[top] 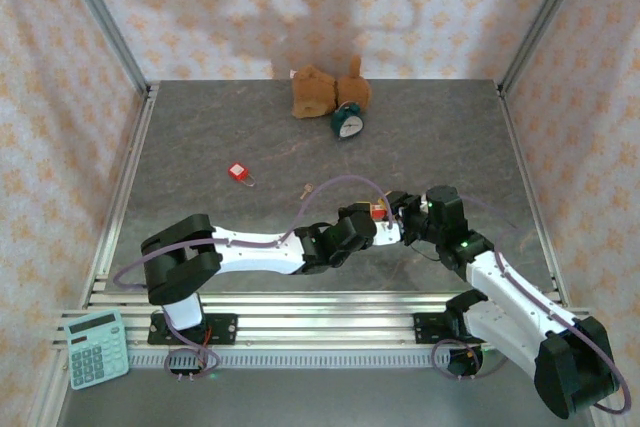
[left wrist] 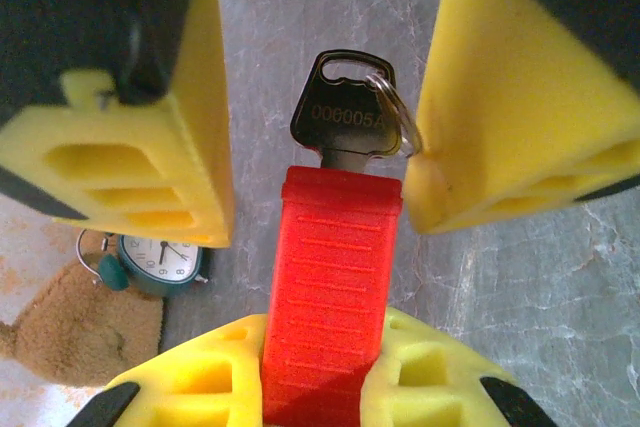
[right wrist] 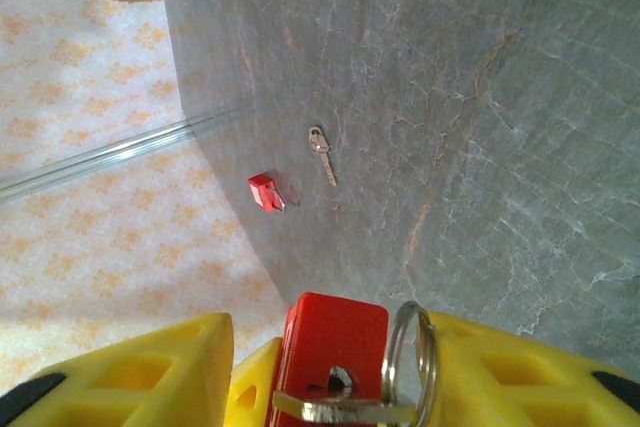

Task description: Unlock with the key

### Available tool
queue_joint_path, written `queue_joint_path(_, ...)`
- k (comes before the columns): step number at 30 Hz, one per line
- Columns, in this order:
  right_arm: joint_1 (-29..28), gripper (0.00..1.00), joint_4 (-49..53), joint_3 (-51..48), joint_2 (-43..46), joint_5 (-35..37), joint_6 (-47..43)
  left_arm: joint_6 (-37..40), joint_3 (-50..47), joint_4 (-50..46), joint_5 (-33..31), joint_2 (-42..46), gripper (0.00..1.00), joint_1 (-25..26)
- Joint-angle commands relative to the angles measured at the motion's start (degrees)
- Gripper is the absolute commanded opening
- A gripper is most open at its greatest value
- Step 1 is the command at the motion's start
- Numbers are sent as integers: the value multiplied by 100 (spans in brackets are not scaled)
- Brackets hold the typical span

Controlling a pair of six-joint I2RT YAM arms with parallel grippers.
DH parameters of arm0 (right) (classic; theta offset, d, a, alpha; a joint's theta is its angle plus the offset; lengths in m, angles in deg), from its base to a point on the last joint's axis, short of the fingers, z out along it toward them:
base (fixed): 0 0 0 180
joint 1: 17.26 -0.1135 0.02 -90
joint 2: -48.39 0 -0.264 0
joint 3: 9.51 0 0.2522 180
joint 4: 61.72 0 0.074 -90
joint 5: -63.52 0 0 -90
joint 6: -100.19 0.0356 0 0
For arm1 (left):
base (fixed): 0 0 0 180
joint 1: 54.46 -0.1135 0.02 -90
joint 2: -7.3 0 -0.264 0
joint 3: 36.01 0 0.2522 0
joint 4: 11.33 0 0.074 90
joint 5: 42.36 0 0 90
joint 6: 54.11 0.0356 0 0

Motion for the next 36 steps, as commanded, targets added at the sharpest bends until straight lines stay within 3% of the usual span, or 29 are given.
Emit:
queue_joint_path(1, -12, 48, -359, -91, 73, -51, 218, 148, 218, 371, -242, -148, 10, 84)
queue_joint_path(13, -8, 24, -507, -184, 161, -51, 375, 424, 239, 630, -464, -375, 11, 216)
queue_joint_path(18, -2, 21, -523, -261, 304, 184, 385, 373, 204, 509, -502, -304, 40, 268)
queue_joint_path(23, 35, 21, -383, -134, 318, 314, 40, -304, -29, -278, 51, 343, 66, 263)
queue_joint_path(28, 66, 20, -396, -101, 84, 354, -329, -944, -410, -1005, 483, 1271, 70, 256)
queue_joint_path(36, -1, 20, -413, -168, -186, 307, -662, -1395, -1003, -1542, 228, 2408, 71, 238)
